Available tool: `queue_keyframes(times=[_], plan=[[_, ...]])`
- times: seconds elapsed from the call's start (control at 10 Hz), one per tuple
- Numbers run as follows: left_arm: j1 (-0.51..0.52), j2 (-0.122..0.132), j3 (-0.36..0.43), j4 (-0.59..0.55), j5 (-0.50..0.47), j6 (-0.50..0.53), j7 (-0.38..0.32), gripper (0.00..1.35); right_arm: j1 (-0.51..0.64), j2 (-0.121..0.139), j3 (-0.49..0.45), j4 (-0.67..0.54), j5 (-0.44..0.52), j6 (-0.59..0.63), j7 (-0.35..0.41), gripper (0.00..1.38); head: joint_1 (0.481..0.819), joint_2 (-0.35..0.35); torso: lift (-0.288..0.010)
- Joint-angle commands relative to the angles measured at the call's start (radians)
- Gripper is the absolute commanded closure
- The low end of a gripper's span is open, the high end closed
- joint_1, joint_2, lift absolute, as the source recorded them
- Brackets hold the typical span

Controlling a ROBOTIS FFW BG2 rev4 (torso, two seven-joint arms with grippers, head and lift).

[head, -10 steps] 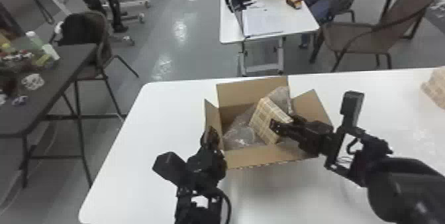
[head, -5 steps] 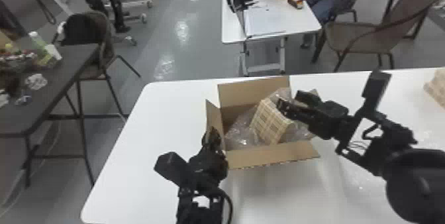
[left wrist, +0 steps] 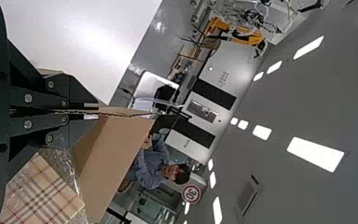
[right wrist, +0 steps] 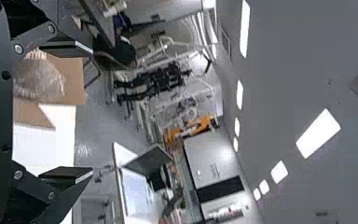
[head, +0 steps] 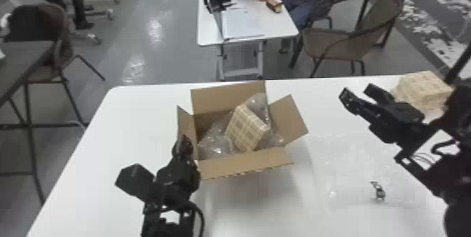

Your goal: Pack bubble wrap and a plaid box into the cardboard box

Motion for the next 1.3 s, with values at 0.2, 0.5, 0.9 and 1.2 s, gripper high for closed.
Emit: queue_keyframes(times=[0.2,0.5,0.9,1.2], plan=[[0.0,0.0,0.011,0.0,0.0,0.004,0.0,1.17,0.148,0.006,-0.168,-0.111,-0.033,-0.035,-0.037,0.37,0.695,-0.048,-0.072],[-0.008,0.0,0.08,0.003,-0.012,0.033,-0.009,1.17,0.209,0.032,-0.247,-0.113,-0.005,-0.085,-0.036,0.37,0.695,-0.091,-0.072],[-0.017,-0.057,0.233,0.028,-0.104,0.056,0.005,1.17,0.22,0.032,-0.246,-0.09,-0.024,-0.098,-0.03,0.37,0.695,-0.062,-0.072],[-0.047,-0.065,0.358,0.058,-0.164,0.074,-0.003,1.17,0.217,0.035,-0.246,-0.085,-0.016,-0.104,-0.019,0.37,0.695,0.009,-0.072]])
